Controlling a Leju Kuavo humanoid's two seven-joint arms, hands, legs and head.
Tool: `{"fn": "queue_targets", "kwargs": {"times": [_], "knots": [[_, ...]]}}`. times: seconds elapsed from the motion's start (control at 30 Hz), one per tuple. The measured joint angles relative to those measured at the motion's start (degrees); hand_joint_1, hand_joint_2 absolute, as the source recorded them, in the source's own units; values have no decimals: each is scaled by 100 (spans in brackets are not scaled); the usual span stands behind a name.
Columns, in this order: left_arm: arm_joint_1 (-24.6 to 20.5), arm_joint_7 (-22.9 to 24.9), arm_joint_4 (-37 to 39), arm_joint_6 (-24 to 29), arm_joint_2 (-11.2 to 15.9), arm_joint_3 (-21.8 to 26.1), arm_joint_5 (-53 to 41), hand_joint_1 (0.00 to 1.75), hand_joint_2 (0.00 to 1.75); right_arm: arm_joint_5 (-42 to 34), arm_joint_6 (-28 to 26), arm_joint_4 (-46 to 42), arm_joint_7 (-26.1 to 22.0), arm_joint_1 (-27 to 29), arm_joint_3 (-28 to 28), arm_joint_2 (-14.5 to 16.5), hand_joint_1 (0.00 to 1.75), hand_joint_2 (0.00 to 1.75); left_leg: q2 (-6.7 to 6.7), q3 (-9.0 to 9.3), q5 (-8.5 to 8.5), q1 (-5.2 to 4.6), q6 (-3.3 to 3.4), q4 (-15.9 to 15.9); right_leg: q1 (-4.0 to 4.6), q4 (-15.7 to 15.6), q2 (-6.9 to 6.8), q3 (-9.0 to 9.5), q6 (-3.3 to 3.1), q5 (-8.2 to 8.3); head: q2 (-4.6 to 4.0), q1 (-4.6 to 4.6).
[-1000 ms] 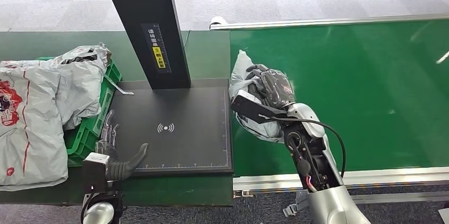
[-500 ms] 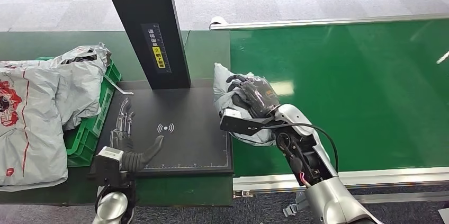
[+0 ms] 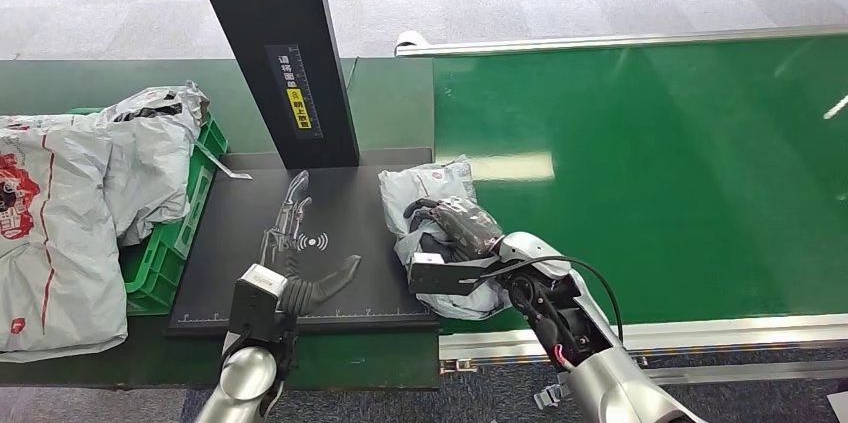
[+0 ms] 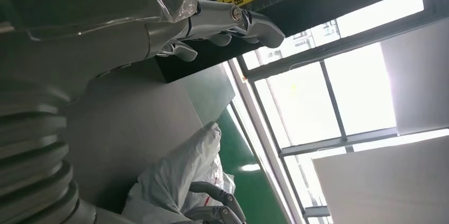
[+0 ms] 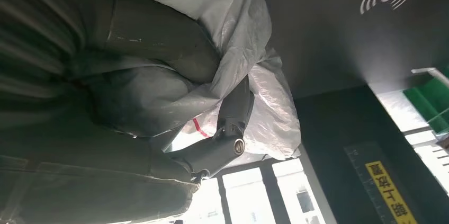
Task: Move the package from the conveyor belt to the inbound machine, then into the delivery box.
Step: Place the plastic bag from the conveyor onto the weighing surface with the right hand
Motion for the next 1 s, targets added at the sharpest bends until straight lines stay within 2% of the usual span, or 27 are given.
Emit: {"fn": "queue_targets", "kwargs": {"times": [0.3,0.57,0.83,0.93,1.0], "knots": [[-375,-29,386,-89,-105,-153,204,0,175,-269,-306,-270,-295,342,-6,-74,175,175,1,-1,0,0,0,0,0,0,1,-2,0,0,0,0],[-525,-118,620,-33,-191,-215,292,0,175,-212,-574,-631,-285,625,-49,-180,175,175,0,0,0,0,0,0,0,0,1,-2,0,0,0,-1],[-708,-217,796,81,-232,-226,307,0,175,-123,-735,-732,-233,670,-161,-248,175,175,1,-1,0,0,0,0,0,0,1,-1,0,0,0,0],[-753,-292,839,382,-228,-225,183,0,175,-18,-787,-690,-221,611,-165,-253,175,175,1,-3,0,0,0,0,0,0,1,-1,0,0,0,0],[-816,-347,869,814,-216,-199,83,0,175,147,-842,-519,-225,449,-162,-239,175,175,1,-4,0,0,0,0,0,0,1,0,0,1,0,0]]}}
